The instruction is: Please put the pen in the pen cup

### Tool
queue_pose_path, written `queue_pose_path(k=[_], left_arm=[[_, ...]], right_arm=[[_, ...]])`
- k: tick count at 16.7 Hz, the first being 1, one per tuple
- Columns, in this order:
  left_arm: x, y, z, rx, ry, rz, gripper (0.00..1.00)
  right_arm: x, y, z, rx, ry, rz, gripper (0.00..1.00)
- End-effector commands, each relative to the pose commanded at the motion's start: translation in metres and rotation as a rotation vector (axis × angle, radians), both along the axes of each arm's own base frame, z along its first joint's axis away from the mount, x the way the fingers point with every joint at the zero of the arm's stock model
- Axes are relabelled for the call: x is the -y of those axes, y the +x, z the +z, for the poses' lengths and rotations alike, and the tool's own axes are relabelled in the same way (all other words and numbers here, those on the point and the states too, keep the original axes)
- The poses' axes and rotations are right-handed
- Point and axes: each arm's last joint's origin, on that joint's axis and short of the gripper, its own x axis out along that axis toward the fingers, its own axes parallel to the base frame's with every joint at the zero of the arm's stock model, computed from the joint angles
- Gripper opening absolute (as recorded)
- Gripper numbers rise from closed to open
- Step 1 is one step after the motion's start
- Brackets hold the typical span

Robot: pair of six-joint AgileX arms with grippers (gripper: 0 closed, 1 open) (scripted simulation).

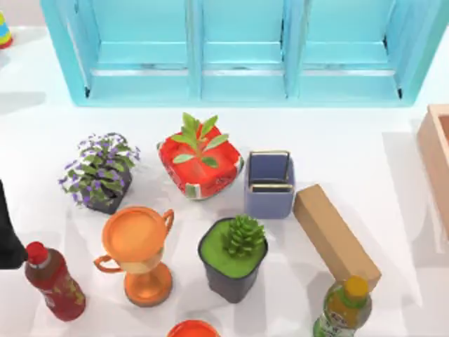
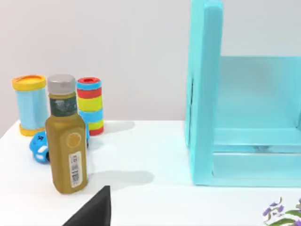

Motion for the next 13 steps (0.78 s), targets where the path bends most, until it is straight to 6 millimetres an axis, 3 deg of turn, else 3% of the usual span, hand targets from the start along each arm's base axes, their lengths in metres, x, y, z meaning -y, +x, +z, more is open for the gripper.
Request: queue_pose_path(k=[4, 8, 13], left_arm=[[-0.002, 0.0, 0.006, -0.019, -0.009, 0.013, 1.0], [-0.015, 0.007, 0.034, -0.145, -0.07, 0.081, 1.0], [-0.053, 0.044, 0.07, -0.454, -0.272, 0.206, 1.0]], right_arm=[[0.0, 0.0, 0.0, 0.0, 0.0, 0.0, 1.0], [0.0, 0.0, 0.0, 0.0, 0.0, 0.0, 1.0], [0.0, 0.0, 0.0, 0.0, 0.0, 0.0, 1.0]])
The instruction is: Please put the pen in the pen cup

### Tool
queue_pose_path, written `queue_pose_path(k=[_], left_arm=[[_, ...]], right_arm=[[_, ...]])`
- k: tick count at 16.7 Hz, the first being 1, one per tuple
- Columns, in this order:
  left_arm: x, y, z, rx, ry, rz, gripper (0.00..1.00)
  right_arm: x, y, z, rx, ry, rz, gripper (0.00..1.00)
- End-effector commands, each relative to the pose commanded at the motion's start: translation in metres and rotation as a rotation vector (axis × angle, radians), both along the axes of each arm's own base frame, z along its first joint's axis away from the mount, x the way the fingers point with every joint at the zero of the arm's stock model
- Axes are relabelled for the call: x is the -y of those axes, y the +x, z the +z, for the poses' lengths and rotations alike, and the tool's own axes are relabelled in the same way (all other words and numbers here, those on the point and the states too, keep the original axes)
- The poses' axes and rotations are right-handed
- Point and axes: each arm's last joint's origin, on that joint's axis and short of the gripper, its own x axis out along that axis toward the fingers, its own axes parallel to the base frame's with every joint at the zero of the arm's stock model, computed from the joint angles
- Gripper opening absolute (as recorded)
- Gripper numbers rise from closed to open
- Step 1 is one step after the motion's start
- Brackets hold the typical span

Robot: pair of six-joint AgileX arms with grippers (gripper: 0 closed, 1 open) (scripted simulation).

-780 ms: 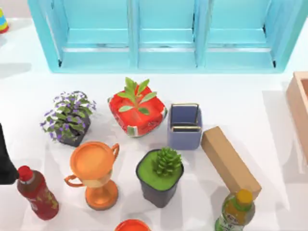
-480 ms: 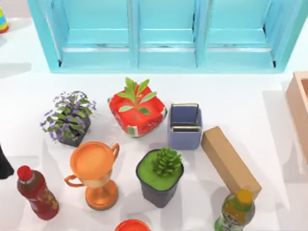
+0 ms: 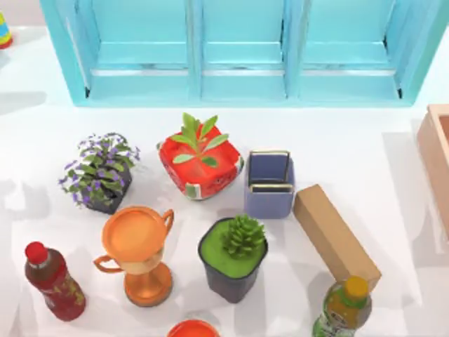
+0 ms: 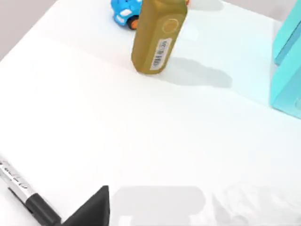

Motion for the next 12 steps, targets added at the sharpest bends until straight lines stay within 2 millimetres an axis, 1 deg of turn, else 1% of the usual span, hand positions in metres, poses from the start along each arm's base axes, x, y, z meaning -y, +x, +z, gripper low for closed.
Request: queue_pose_path(k=[2, 3, 5, 7, 9, 12], left_arm=[[-0.027, 0.023, 0.005, -0.136, -0.127, 0.065, 1.0], [-0.043, 0.035, 0.004, -0.201, -0.198, 0.098, 1.0], [-0.079, 0.056, -0.004, -0.317, -0.347, 0.162, 1.0], [-0.116, 0.073, -0.019, -0.413, -0.498, 0.221, 1.0], [-0.149, 0.084, -0.039, -0.485, -0.638, 0.27, 1.0], [-0.186, 0.09, -0.065, -0.547, -0.8, 0.32, 1.0]], right_arm=[[0.0, 0.0, 0.0, 0.0, 0.0, 0.0, 1.0], [0.0, 0.0, 0.0, 0.0, 0.0, 0.0, 1.0], [0.0, 0.0, 0.0, 0.0, 0.0, 0.0, 1.0], [0.0, 0.0, 0.0, 0.0, 0.0, 0.0, 1.0], [0.0, 0.0, 0.0, 0.0, 0.0, 0.0, 1.0], [0.0, 0.0, 0.0, 0.0, 0.0, 0.0, 1.0]])
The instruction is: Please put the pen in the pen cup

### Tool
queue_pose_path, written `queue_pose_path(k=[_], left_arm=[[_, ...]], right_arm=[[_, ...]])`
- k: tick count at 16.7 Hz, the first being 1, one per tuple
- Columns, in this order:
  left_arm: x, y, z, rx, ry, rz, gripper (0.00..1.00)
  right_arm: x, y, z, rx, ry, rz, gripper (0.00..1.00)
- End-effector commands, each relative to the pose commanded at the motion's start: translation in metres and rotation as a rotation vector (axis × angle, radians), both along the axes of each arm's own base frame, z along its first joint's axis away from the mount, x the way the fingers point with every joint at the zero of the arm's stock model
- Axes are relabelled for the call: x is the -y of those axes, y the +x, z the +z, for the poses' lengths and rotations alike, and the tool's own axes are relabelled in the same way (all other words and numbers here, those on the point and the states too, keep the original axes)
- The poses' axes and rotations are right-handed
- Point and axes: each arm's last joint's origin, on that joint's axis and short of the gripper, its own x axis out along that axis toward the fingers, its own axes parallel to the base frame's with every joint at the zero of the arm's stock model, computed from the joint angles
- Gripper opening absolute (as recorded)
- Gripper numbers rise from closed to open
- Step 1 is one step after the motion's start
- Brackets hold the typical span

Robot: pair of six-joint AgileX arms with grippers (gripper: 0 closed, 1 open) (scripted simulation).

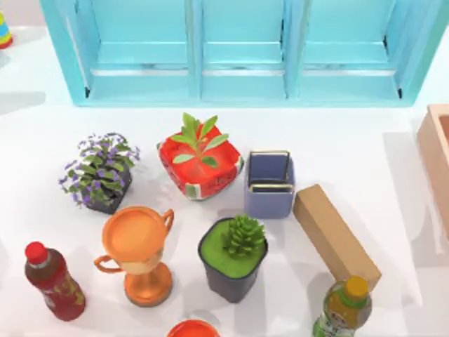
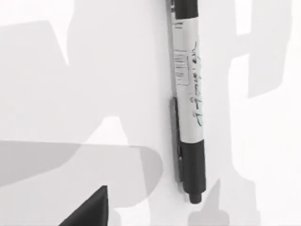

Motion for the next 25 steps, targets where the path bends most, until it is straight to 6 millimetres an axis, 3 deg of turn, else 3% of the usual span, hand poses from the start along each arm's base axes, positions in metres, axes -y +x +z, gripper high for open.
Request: queue_pose_path(k=[4, 11, 19, 24, 25], left_arm=[[-0.022, 0.002, -0.016, -0.023, -0.088, 0.041, 1.0], [-0.02, 0.005, -0.02, -0.026, -0.09, 0.04, 1.0], [-0.001, 0.047, -0.092, -0.02, -0.086, 0.043, 1.0], [0.003, 0.05, -0.1, -0.024, -0.09, 0.042, 1.0], [0.003, 0.05, -0.1, -0.024, -0.09, 0.042, 0.92]], right_arm=[[0.0, 0.0, 0.0, 0.0, 0.0, 0.0, 1.0], [0.0, 0.0, 0.0, 0.0, 0.0, 0.0, 1.0], [0.0, 0.0, 0.0, 0.0, 0.0, 0.0, 1.0], [0.0, 0.0, 0.0, 0.0, 0.0, 0.0, 1.0], [0.0, 0.0, 0.0, 0.0, 0.0, 0.0, 1.0]])
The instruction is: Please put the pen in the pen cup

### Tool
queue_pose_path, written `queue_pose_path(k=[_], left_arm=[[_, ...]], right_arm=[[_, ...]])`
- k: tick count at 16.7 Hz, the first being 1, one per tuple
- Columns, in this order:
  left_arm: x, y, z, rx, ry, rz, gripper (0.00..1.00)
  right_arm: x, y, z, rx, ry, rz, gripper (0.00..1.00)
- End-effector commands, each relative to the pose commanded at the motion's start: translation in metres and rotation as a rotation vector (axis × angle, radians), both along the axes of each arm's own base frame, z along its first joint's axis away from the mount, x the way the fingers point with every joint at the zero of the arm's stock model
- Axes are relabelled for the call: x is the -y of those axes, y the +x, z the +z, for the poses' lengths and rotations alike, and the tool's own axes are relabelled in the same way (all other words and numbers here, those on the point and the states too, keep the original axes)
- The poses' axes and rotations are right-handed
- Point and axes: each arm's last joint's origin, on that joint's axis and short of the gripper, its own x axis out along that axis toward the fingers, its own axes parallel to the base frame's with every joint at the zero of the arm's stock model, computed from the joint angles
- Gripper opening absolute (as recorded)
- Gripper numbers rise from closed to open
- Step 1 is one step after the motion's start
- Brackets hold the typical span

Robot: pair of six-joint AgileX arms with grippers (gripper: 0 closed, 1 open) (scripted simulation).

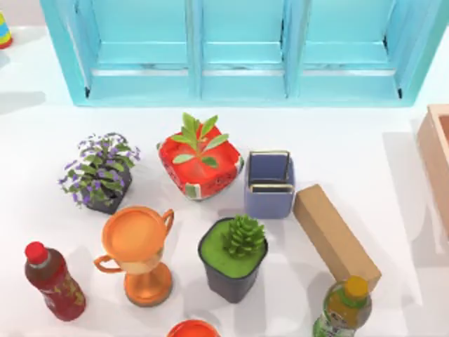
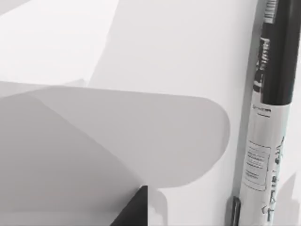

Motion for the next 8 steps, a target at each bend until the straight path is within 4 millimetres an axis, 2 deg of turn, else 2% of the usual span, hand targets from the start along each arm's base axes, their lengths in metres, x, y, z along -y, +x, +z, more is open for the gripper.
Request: queue_pose_path(k=[8], left_arm=[[0.0, 0.0, 0.0, 0.0, 0.0, 0.0, 0.32]], right_arm=[[0.0, 0.0, 0.0, 0.0, 0.0, 0.0, 1.0]])
